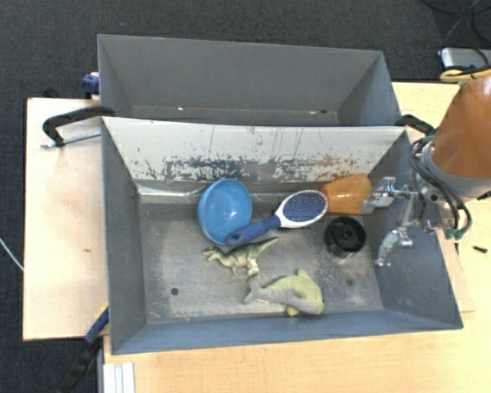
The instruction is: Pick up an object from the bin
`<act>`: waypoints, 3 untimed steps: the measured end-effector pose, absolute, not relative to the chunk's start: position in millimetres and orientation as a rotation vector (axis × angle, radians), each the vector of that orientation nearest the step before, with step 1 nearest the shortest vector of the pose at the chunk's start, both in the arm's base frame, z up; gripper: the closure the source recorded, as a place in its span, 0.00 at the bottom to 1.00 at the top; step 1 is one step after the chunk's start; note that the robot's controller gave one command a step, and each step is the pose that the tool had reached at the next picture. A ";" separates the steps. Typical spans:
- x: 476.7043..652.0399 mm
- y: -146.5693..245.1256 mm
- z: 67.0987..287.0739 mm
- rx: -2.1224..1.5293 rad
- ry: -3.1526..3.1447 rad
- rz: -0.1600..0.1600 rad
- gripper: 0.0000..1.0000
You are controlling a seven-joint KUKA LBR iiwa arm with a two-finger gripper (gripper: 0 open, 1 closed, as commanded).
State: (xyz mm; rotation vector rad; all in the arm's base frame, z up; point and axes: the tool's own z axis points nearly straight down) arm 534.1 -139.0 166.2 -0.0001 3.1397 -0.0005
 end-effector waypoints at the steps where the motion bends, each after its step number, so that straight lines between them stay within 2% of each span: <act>1: 564.8 -125.4 75.9 0.296 3.145 0.007 0.00; 2: 564.6 -125.6 78.1 0.293 3.147 0.007 1.00; 3: 557.5 -119.1 207.8 0.099 3.126 -0.003 1.00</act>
Offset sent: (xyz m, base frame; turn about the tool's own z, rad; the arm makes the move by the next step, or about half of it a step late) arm 0.0340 0.0109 -0.0865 0.1896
